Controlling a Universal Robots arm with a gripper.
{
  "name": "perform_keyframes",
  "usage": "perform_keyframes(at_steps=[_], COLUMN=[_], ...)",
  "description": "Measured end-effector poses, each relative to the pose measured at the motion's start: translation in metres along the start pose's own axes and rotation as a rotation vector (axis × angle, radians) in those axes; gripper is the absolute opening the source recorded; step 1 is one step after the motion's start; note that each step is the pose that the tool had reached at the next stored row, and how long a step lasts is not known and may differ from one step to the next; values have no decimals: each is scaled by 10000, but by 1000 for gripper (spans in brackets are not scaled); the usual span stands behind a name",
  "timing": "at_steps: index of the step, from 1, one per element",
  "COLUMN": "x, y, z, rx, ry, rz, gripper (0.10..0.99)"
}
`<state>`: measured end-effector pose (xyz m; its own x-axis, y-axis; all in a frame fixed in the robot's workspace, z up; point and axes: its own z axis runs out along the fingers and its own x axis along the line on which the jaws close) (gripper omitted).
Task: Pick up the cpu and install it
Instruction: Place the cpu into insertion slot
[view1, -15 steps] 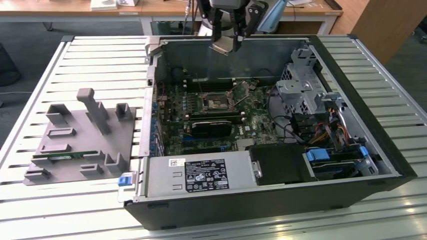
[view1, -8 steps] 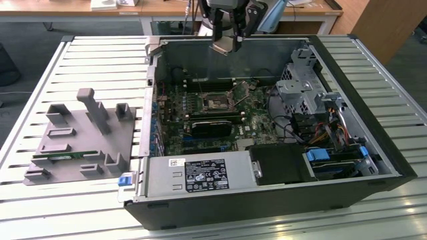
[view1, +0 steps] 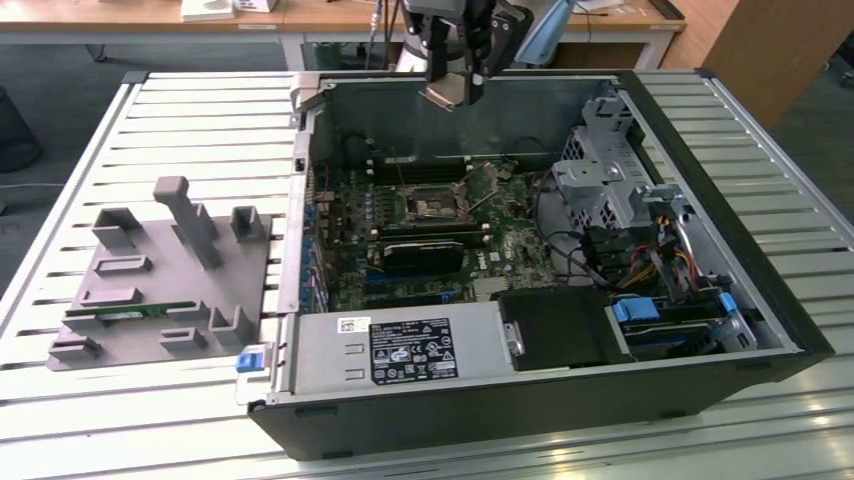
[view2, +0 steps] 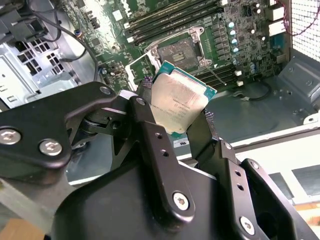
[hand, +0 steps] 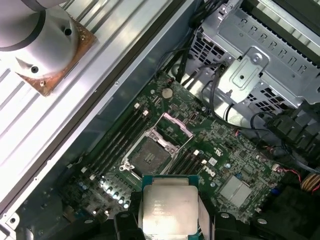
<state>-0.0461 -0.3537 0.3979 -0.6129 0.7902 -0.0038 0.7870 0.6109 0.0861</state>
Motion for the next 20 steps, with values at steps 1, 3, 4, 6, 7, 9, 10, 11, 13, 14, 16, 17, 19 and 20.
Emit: perform_keyframes(at_steps=[1,3,4,6,7,9,10,11,13,14,16,17,19,20], x=[0,0,0,0,0,0,0,0,0,0,0,0,0,0], y=[0,0,0,0,0,0,0,0,0,0,0,0,0,0], z=[0,1,1,1,1,1,1,1,2,2,2,2,2,3], rx=[0,0,1,1,2,2,2,2,4,3,4,4,5,5], ry=[-6,-19,-25,-37,-44,-55,-62,-68,-81,-87,-99,-105,-116,-122], rz=[74,220,294,437,507,646,717,787,937,1007,1145,1213,1349,1415], gripper=[529,529,529,529,529,529,529,529,529,529,529,529,529,529])
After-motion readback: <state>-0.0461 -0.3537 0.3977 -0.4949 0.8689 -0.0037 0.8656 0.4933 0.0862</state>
